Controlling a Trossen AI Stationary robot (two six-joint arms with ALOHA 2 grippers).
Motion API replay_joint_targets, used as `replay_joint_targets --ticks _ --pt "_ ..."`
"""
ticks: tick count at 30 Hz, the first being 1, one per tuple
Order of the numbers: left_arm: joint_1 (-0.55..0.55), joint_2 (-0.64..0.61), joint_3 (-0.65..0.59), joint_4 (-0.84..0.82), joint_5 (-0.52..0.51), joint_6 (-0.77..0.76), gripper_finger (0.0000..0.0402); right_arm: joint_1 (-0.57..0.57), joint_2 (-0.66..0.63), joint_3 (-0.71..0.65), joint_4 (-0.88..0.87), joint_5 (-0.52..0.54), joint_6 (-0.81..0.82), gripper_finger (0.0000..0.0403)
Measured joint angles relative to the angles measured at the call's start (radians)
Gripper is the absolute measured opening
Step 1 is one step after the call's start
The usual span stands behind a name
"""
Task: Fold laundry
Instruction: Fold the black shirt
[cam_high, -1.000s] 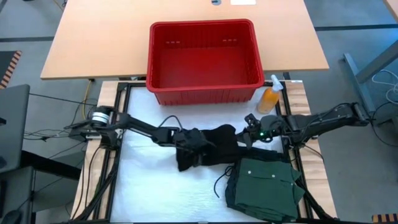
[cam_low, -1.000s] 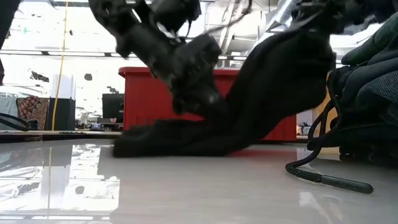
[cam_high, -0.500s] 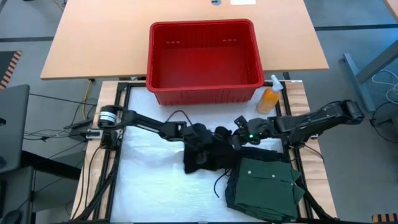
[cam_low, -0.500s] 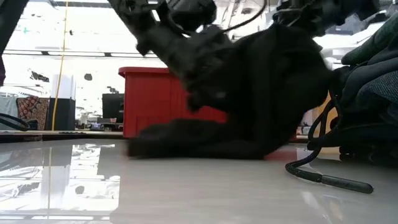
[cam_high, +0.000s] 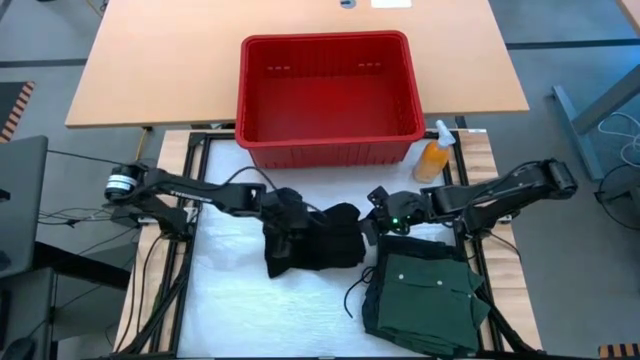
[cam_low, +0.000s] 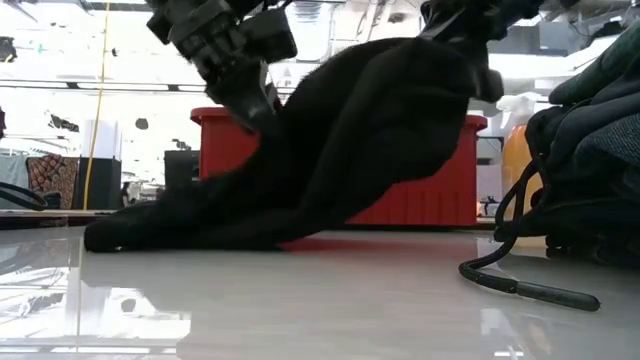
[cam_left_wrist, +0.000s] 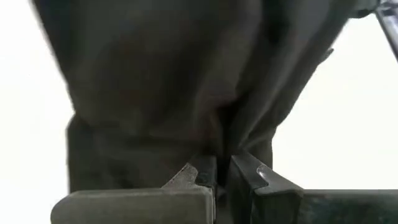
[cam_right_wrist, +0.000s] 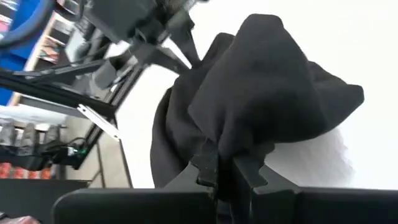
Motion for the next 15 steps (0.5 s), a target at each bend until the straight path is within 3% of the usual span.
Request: replay_joint_targets --ticks 5,8,12,15 --pt "-0.023 0.050 -0.156 0.349 0.002 -0.079 0.0006 0.033 0.007 0.054 -0.158 0.001 0.049 0.0033" --pt "-0.034 0.086 -0.194 0.544 0.009 -0.104 0.0032 0.053 0.007 0.056 -0.191 0.002 0.088 0.0033" --pt "-0.067 0.128 -0.197 0.670 -0.059 -0.108 0.0087 0.075 0.007 0.056 -0.185 0.002 0.106 0.0033" --pt "-0.090 0.200 -0.170 0.722 -0.053 -0.131 0.0121 0.076 0.006 0.056 -0.188 0.002 0.111 0.0033"
